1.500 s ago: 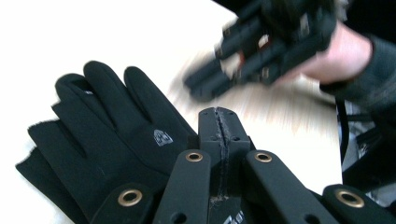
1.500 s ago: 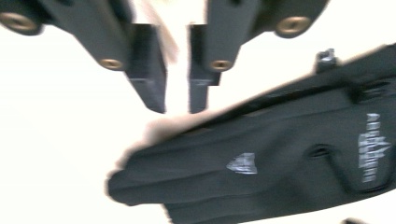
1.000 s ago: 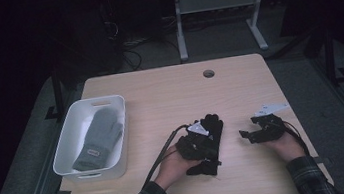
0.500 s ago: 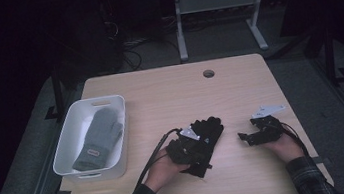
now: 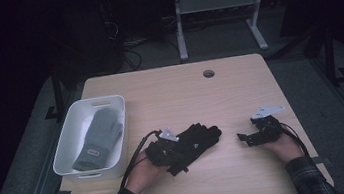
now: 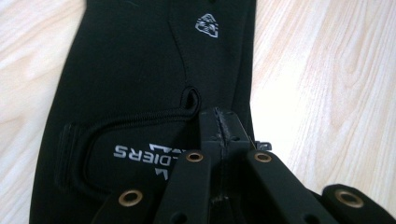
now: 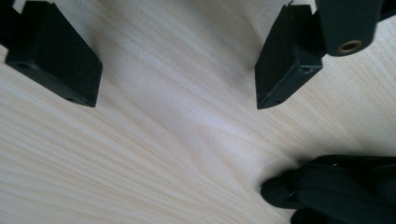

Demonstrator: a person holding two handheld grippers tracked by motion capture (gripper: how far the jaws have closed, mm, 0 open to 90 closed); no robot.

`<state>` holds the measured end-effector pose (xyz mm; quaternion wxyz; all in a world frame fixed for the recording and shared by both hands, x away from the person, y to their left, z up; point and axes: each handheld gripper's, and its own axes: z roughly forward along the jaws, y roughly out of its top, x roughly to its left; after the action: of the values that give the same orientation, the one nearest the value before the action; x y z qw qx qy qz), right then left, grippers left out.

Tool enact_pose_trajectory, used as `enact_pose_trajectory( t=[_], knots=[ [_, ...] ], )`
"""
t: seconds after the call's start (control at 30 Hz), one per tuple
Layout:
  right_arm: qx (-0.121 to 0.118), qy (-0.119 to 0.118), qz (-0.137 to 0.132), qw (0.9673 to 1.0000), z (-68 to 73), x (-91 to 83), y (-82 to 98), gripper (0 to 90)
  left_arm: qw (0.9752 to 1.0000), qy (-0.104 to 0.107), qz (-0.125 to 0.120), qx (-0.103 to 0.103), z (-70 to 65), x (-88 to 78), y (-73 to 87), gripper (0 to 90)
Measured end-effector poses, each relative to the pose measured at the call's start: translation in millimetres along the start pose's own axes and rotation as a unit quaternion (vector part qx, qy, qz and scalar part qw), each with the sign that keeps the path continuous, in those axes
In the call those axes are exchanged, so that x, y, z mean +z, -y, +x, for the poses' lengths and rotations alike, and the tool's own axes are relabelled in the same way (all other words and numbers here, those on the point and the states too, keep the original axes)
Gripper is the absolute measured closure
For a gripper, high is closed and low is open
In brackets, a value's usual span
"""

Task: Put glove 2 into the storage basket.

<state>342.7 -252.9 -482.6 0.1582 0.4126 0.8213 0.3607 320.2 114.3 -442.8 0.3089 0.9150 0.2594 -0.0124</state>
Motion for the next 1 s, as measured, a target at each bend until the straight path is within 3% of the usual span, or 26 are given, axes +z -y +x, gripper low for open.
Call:
enact_pose_trajectory(
  t=[0.13,0.3,0.37,0.57,0.7,1.0],
  knots=[
    [0.001,0.000,0.001,1.0000,0.0,0.1,-0.1,13.3,0.9998,0.000,-0.021,0.002,-2.7,-7.8,-4.8,85.2],
    [0.002,0.004,0.006,1.0000,-0.1,1.1,-0.6,8.0,0.9989,-0.022,-0.036,0.022,-0.5,-19.1,-16.1,62.3],
    [0.005,0.006,0.009,0.9999,-0.2,1.9,-0.9,3.8,0.9987,-0.025,-0.041,0.018,2.6,-19.6,-20.1,51.5],
    [0.004,0.006,0.013,0.9999,-0.4,2.5,-1.1,3.2,0.9974,-0.044,-0.040,0.040,12.4,-9.9,-30.8,29.0],
    [0.004,0.006,0.012,0.9999,-0.3,2.5,-1.1,3.2,0.9972,-0.043,-0.026,0.056,17.5,1.0,-37.1,18.6],
    [0.000,0.004,0.011,0.9999,-0.5,2.8,-1.2,3.2,0.9953,-0.051,-0.009,0.081,15.7,21.1,-45.5,14.8]
  ],
)
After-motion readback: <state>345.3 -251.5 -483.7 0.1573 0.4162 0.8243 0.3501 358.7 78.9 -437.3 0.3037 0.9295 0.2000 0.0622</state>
